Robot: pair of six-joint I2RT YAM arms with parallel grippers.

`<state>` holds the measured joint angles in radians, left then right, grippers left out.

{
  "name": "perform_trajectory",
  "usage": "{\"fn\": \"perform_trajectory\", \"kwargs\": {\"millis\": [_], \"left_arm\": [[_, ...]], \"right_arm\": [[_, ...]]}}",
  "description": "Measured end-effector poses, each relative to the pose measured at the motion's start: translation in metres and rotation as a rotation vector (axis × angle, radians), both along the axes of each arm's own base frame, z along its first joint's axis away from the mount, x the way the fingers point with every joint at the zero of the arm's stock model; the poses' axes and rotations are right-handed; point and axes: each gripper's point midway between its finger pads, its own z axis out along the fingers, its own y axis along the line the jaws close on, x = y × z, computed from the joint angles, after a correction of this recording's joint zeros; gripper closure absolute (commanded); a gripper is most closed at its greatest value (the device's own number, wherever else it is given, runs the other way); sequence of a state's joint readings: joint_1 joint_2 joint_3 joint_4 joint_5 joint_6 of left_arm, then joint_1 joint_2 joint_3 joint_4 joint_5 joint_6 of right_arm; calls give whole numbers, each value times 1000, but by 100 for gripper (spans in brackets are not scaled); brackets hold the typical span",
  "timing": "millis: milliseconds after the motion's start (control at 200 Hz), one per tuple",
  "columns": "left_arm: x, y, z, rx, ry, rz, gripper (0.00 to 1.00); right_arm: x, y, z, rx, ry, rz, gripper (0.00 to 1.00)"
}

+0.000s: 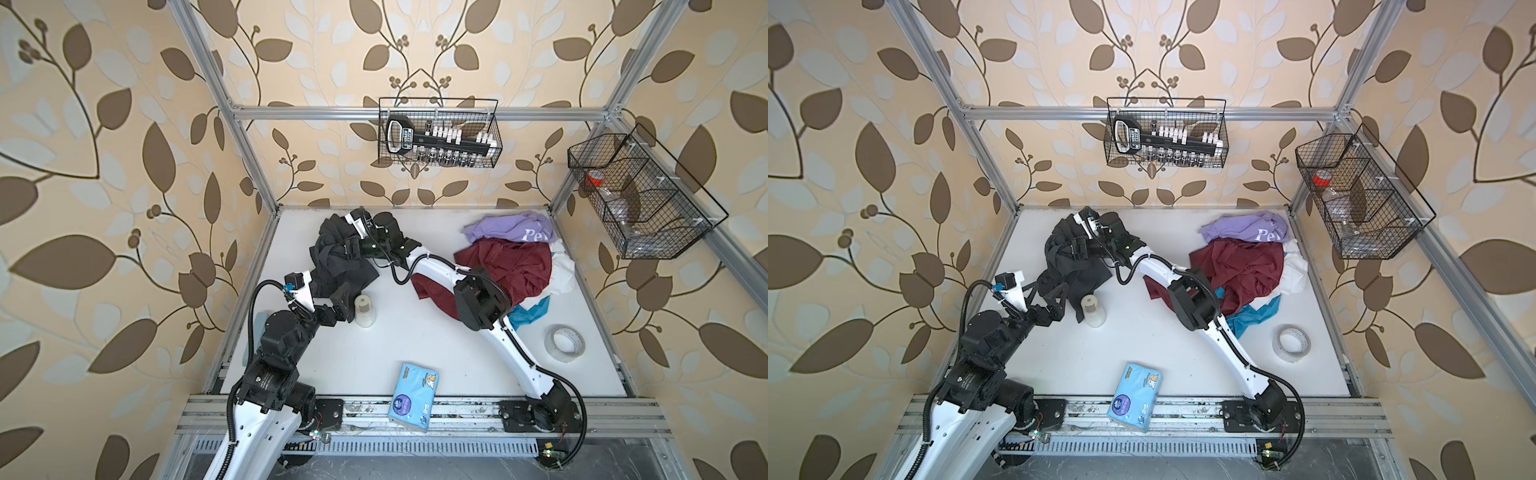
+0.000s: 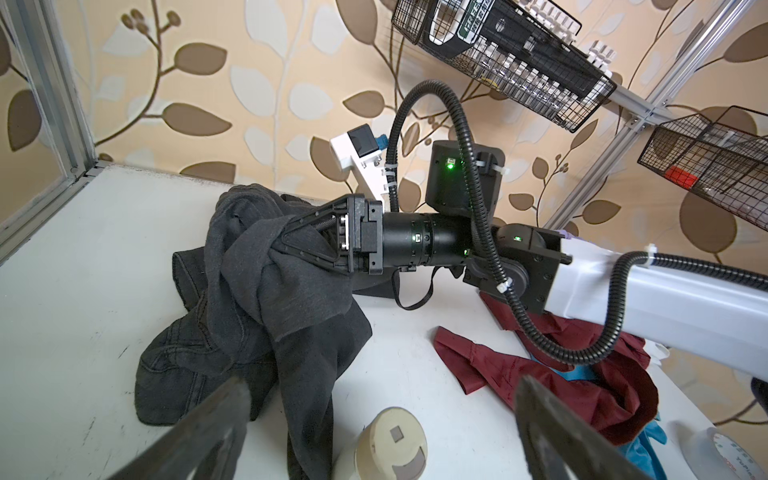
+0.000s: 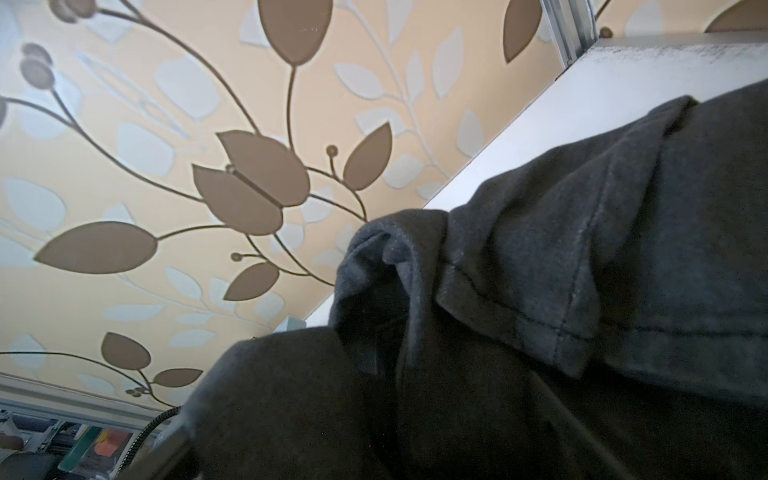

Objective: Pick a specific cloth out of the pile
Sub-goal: 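Carry the dark grey garment with the right gripper across and lower it near the cup, then open the right gripper to release the garment and draw it back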

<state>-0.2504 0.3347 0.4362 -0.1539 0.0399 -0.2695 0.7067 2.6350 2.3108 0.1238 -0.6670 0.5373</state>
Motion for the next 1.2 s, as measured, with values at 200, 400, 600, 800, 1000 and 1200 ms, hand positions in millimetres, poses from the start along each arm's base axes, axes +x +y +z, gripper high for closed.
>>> {"fn": "perform_trajectory", "kwargs": {"millis": [200, 400, 600, 800, 1000, 1200], "left_arm": [[-1, 0, 2, -1, -9, 1, 1], [-1, 2, 2, 0, -11, 15, 1], [1, 3, 0, 5, 0, 19, 1], [10, 5, -15, 33, 56, 44, 1], [25, 10, -44, 102, 162, 88, 1], [46, 24, -71, 207, 235, 183, 1]], "right_arm": [[-11, -8, 70, 79, -68, 19, 0], [-22, -44, 156, 149, -157, -1, 0], [-34, -129, 192, 62, -212, -130, 0], [-80, -223, 202, -112, -299, -331, 0], [-119, -331, 179, -263, -379, -629, 0], [-131, -434, 101, -443, -354, -917, 0]]}}
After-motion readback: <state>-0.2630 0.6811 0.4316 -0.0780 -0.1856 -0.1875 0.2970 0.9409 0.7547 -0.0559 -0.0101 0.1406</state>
